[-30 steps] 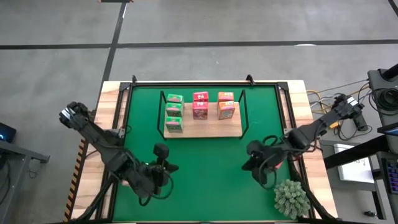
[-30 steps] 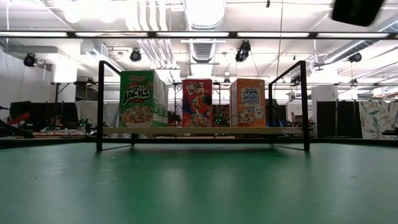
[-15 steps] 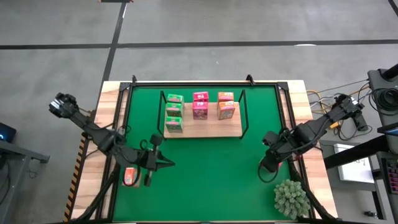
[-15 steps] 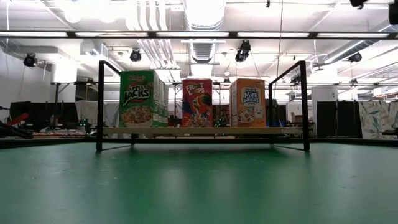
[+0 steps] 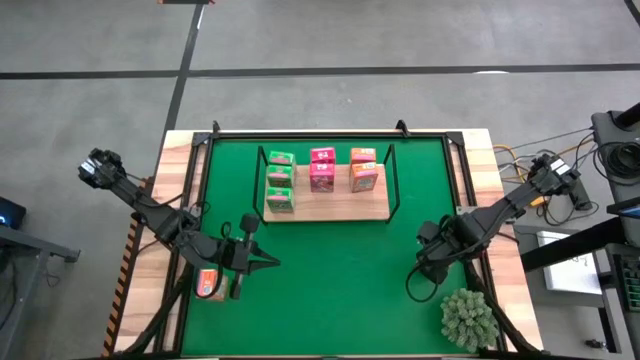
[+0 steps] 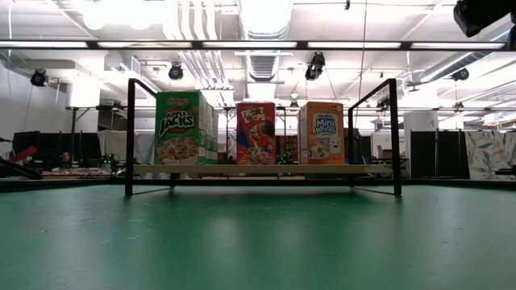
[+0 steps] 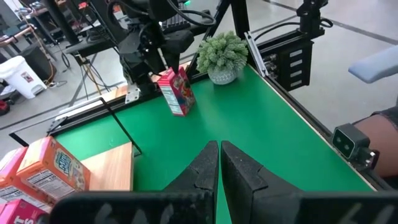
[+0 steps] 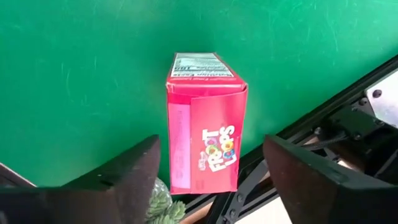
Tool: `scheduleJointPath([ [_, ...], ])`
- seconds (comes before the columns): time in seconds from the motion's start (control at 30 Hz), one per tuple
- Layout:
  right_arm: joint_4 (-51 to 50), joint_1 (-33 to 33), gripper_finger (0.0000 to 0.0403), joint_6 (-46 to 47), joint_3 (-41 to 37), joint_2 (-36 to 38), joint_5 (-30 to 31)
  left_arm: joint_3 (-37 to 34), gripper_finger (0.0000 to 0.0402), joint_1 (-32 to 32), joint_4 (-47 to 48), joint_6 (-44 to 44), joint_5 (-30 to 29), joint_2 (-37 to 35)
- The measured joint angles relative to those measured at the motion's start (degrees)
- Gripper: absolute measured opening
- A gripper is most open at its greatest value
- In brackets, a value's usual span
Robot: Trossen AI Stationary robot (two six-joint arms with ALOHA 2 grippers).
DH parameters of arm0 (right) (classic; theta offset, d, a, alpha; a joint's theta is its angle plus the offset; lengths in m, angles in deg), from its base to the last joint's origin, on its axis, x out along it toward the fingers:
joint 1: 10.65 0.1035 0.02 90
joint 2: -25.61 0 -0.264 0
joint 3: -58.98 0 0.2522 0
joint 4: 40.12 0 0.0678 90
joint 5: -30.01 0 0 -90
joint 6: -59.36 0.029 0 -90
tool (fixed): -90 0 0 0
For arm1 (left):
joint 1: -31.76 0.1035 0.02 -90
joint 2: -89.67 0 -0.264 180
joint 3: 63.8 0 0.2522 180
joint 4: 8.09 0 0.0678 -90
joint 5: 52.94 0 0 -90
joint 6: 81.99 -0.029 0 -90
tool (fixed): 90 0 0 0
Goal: Stack cereal on shelf
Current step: Put the red cereal box on the shelf aligned with the other red cereal boxes
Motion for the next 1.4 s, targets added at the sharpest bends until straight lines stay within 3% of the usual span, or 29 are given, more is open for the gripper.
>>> scheduleJointPath([
  [0.13,0.0,0.0,0.0298,-0.3,-0.4,-0.1,0.0,0.0,0.0001,0.0,-0.2,0.1,0.0,0.2],
  [0.3,0.7,0.0,0.0295,-1.0,-1.8,-0.1,1.5,0.0,0.0001,0.0,-0.2,0.1,0.0,0.7],
  [0.93,6.1,0.0,0.0153,-0.8,-3.9,-0.4,2.0,-0.1,0.0001,0.0,-0.5,1.4,0.0,2.4],
  [1.17,6.2,0.0,0.0144,-0.8,-0.8,-0.4,2.4,-0.1,0.0001,0.0,-0.5,2.1,0.0,3.4],
  [1.4,11.2,-0.1,0.014,-4.3,3.5,-0.4,8.7,-0.1,0.0001,0.0,-0.6,2.1,0.0,4.6],
])
